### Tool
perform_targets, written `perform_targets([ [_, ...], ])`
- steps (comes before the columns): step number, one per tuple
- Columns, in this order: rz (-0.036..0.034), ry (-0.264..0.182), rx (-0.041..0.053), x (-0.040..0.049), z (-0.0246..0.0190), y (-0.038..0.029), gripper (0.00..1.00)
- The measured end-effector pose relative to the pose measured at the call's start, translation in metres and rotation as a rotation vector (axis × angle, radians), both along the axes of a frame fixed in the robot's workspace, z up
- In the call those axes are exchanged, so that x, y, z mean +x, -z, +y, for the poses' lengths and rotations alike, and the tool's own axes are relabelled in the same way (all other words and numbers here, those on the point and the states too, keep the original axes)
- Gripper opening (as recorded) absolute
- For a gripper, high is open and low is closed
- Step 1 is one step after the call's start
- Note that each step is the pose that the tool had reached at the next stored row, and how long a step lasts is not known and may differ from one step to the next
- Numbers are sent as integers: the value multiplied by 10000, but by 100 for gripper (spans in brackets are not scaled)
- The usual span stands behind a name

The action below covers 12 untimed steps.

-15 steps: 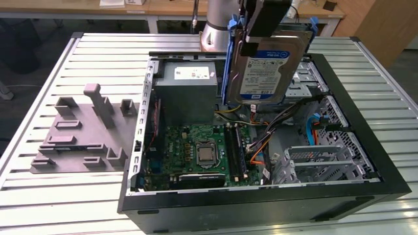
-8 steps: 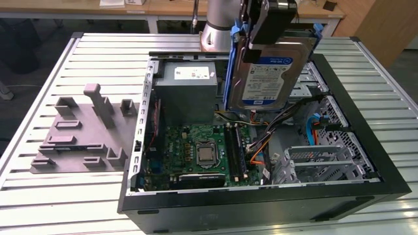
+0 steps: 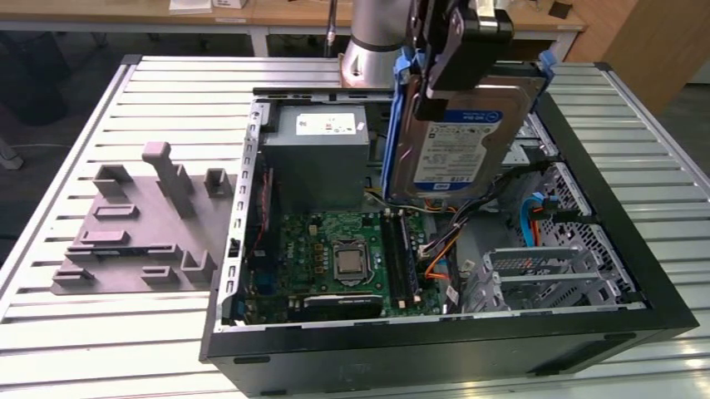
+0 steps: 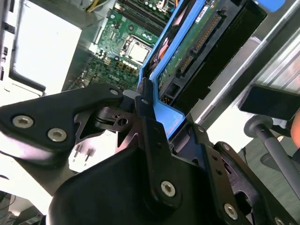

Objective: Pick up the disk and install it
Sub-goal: 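Insert the disk into the insertion slot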

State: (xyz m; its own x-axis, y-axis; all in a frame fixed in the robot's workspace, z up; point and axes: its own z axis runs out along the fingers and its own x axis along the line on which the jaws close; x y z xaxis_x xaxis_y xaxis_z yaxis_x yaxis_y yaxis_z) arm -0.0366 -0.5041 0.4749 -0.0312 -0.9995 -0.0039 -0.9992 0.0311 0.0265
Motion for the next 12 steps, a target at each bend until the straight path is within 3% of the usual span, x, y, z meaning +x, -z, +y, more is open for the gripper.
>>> perform_targets([
  [5, 1, 0, -2, 0, -106, 2, 36],
  [10, 1, 0, -11, 0, -252, 5, 36],
  [12, 0, 0, -8, -1, -277, 8, 36],
])
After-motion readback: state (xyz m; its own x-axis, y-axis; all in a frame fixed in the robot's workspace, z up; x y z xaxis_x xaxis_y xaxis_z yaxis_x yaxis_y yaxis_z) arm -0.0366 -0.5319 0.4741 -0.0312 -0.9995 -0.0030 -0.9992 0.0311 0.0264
